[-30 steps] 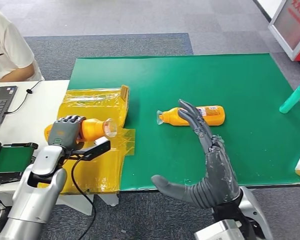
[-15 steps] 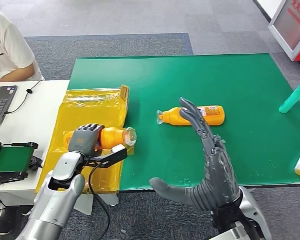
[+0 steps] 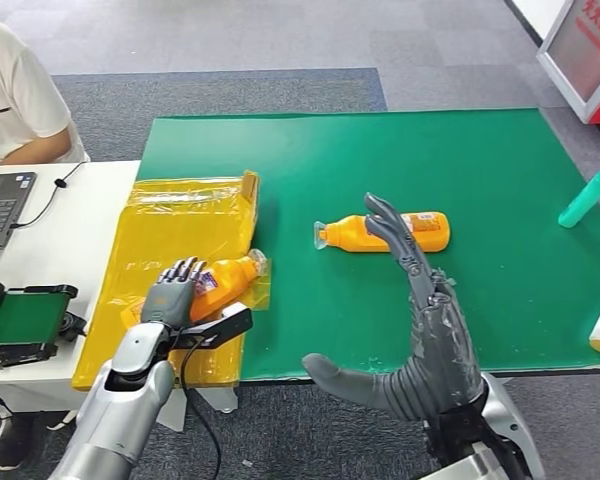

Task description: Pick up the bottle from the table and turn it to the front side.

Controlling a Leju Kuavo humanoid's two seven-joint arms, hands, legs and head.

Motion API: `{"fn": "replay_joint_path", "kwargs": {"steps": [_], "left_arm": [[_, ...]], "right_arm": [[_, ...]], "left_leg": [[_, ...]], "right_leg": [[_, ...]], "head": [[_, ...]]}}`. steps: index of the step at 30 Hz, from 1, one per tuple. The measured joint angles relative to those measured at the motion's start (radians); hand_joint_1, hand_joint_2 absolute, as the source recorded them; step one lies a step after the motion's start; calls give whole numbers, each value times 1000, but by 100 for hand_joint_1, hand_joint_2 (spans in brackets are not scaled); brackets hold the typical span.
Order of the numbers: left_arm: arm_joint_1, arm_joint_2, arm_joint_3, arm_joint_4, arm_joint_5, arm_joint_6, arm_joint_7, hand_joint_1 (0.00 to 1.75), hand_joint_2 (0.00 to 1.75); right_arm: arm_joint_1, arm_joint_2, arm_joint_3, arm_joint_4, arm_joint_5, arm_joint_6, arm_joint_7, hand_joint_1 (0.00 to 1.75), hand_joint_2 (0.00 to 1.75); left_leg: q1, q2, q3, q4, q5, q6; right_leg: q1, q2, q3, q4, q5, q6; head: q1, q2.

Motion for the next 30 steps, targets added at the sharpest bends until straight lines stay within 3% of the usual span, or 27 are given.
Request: {"fn": "replay_joint_path", "kwargs": {"steps": [9, 17, 30], "left_arm": [[1, -6, 29, -2, 0, -5, -28, 0, 175], [28, -29, 55, -80, 0, 6, -76, 0, 175], [97, -74, 14, -498, 0, 93, -130, 0, 175]], "right_arm": [[1, 0, -4, 0, 11, -5, -3, 0, 175], [3, 0, -10, 0, 12, -12, -11, 0, 175], [42, 0, -28, -7, 42, -47, -19, 0, 175]], "left_leg": [[0, 0, 1, 0, 0, 0], [0, 0, 0, 0, 0, 0], [0, 0, -1, 0, 0, 0]], "right_leg": [[0, 0, 1, 0, 1, 0], [0, 0, 0, 0, 0, 0], [0, 0, -2, 0, 0, 0]], "head": [[0, 0], [0, 0], [0, 0]]}}
